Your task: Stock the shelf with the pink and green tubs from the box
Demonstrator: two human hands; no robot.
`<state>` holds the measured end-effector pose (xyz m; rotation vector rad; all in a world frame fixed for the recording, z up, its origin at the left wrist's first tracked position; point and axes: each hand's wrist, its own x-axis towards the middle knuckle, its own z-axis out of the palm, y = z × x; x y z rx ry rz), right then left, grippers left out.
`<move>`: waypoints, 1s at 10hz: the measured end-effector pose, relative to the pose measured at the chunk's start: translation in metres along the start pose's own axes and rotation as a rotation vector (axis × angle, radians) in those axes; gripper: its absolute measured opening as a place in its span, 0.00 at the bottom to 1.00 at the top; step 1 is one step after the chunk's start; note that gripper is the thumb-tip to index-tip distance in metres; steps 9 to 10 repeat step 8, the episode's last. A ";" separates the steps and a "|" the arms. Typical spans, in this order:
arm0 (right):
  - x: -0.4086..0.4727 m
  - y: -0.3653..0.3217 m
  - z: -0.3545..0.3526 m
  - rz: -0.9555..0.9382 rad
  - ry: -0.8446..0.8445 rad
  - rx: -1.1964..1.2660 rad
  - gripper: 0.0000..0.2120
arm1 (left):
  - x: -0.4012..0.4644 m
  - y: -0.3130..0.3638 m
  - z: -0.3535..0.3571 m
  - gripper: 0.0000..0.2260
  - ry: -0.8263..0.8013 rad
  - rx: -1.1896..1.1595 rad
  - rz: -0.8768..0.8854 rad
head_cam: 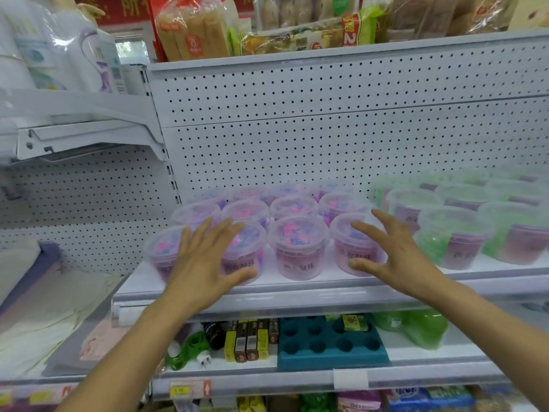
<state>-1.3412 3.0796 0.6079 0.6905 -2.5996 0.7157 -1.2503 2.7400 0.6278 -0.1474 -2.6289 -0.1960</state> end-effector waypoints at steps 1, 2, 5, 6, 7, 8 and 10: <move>0.005 -0.003 0.011 -0.033 0.059 -0.036 0.27 | 0.011 0.015 0.016 0.34 -0.051 0.007 0.046; 0.008 -0.002 0.014 -0.035 0.085 -0.040 0.25 | 0.016 0.015 0.025 0.27 -0.051 0.031 0.034; 0.009 -0.001 0.014 -0.044 0.085 -0.200 0.25 | 0.033 0.078 0.036 0.26 -0.025 0.082 0.151; 0.010 -0.005 0.011 -0.050 0.048 -0.281 0.26 | 0.035 0.087 0.040 0.21 -0.006 0.089 0.133; 0.010 -0.015 -0.001 0.021 -0.065 -0.347 0.29 | 0.034 0.092 0.034 0.22 -0.048 0.105 0.101; 0.008 -0.028 -0.010 0.063 -0.170 -0.426 0.33 | 0.031 0.099 0.025 0.27 -0.107 0.177 0.089; 0.008 -0.028 -0.010 0.063 -0.170 -0.426 0.33 | 0.031 0.099 0.025 0.27 -0.107 0.177 0.089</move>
